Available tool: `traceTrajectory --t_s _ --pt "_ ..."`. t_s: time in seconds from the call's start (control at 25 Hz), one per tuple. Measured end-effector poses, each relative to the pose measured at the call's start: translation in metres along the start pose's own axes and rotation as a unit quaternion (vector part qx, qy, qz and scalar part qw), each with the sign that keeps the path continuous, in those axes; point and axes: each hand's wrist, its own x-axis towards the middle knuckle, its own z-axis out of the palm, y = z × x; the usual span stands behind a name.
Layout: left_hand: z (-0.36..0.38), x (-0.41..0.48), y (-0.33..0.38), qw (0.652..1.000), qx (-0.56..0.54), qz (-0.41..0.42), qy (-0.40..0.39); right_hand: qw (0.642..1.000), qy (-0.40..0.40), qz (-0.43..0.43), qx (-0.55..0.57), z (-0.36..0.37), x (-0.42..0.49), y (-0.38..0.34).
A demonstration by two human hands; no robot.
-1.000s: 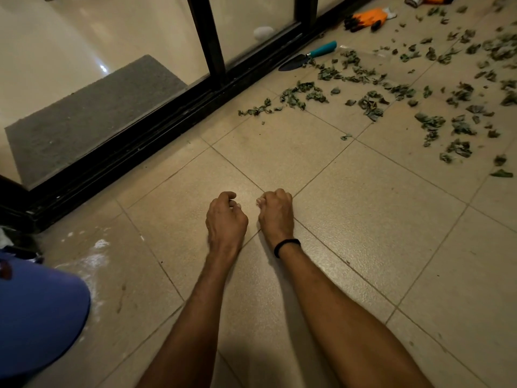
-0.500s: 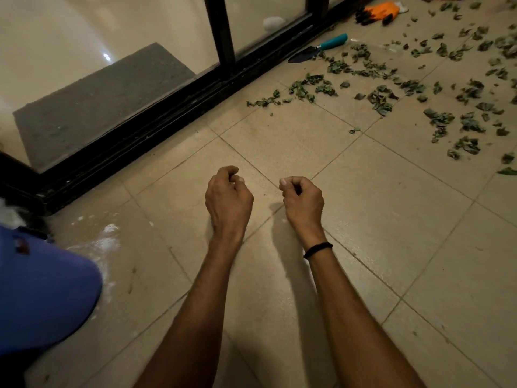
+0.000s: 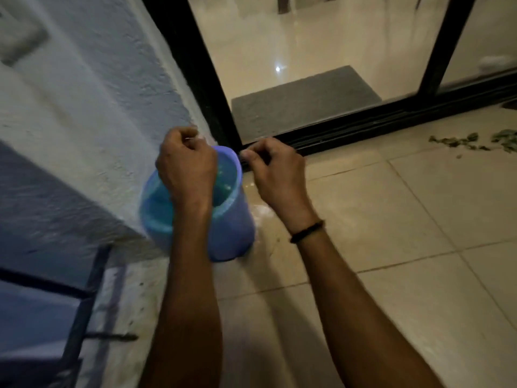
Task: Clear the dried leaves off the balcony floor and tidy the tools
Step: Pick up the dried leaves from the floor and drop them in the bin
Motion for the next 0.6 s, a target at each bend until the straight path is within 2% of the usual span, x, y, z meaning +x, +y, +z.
traceTrajectory --t_s 0.08,0.16,0.24,0.36,0.44,0.52,0.6 --pt "-0.021 0.018 -0.026 0.998 0.053 -0.039 -0.022 0.989 -0.081 -0.036 -0.117 0.045 0.005 -0.017" --pt "-0.025 0.017 -0.042 0.994 0.077 -0.055 -0.045 0.963 -0.116 -0.058 -0.237 0.068 0.003 -0.018" --pt "-0.019 0.012 -0.045 0.996 0.068 -0.052 -0.034 0.96 -0.126 -0.052 -0.244 0.062 -0.001 -0.015" --pt "0.007 -0.001 -0.024 1.0 0.023 -0.02 0.008 0.979 -0.075 -0.031 -0.187 0.026 -0.009 0.005" --pt "0.031 -0.022 -0.002 0.999 -0.036 0.022 0.007 0.99 -0.037 0.039 -0.13 -0.007 -0.013 0.028" --pt "0.063 -0.06 0.024 0.992 -0.097 0.063 -0.049 0.988 0.049 0.1 -0.107 -0.049 -0.025 0.054" --pt "0.101 -0.104 0.041 0.977 -0.139 0.083 -0.141 0.974 0.145 0.153 -0.086 -0.093 -0.044 0.078"
